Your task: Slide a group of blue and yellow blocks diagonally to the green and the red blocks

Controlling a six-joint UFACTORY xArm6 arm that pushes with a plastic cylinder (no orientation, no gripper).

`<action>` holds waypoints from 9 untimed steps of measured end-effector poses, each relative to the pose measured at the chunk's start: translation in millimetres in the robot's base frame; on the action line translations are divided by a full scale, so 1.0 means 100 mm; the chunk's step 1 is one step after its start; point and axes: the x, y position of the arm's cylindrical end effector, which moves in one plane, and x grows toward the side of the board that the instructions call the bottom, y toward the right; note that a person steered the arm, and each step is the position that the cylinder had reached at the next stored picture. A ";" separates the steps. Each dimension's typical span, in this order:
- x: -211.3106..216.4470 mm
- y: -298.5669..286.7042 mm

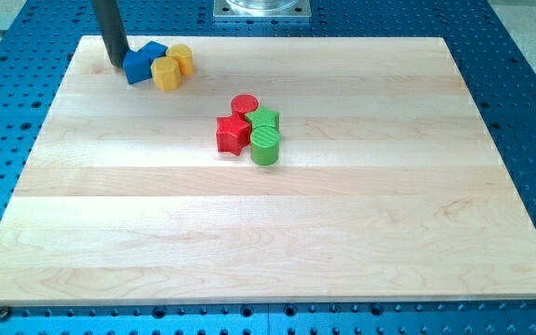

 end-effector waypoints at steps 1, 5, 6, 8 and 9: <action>0.04 0.10; -0.19 -0.33; -0.19 -0.29; -0.19 -0.29; -0.19 -0.29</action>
